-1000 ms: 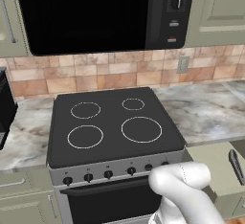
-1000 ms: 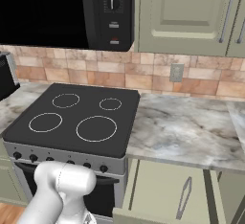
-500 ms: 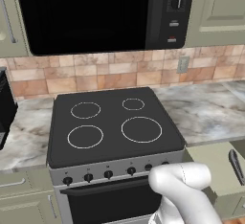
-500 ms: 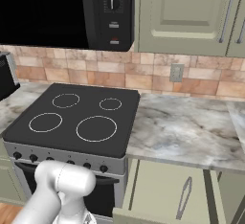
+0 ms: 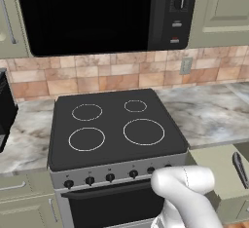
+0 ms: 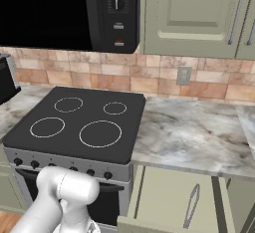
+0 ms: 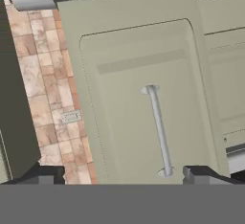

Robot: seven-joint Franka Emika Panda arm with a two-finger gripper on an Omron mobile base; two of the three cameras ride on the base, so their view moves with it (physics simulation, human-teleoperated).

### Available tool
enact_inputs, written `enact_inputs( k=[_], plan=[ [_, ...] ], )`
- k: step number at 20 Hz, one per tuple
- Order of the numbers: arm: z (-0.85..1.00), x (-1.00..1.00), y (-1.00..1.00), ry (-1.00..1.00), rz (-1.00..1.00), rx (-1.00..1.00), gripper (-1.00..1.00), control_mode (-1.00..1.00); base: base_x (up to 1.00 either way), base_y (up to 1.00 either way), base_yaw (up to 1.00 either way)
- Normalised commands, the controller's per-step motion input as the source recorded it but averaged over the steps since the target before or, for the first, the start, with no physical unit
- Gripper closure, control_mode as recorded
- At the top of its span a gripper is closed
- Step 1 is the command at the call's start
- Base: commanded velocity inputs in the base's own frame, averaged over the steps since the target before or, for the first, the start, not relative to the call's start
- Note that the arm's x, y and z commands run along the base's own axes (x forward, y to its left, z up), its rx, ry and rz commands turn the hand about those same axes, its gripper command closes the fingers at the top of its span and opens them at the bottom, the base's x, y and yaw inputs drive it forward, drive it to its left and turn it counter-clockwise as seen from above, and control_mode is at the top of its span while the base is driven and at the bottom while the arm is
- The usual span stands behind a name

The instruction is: Take the tongs from the drawer on the right and place them on the dining counter next to the tray containing the kebab skewer.

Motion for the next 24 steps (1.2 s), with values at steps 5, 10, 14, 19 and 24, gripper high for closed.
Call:
enact_inputs(
  k=[5,10,14,19,24],
  plan=[
    [0.59,-0.61,-0.16,0.0,0.0,0.0,-1.0,-1.0,0.0,0.0,0.0],
    [0.6,-0.36,-0.01,0.0,0.0,0.0,-1.0,-1.0,0.0,0.0,0.0],
    [0.58,-0.22,0.0,0.0,0.0,0.0,-1.0,-1.0,0.0,0.0,0.0],
    [0.56,-0.11,0.04,0.0,0.0,-0.02,-1.0,-1.0,0.0,0.0,0.0],
    [0.66,-0.07,0.11,0.0,0.0,-0.05,-1.0,-1.0,0.0,0.0,0.0]
  ],
)
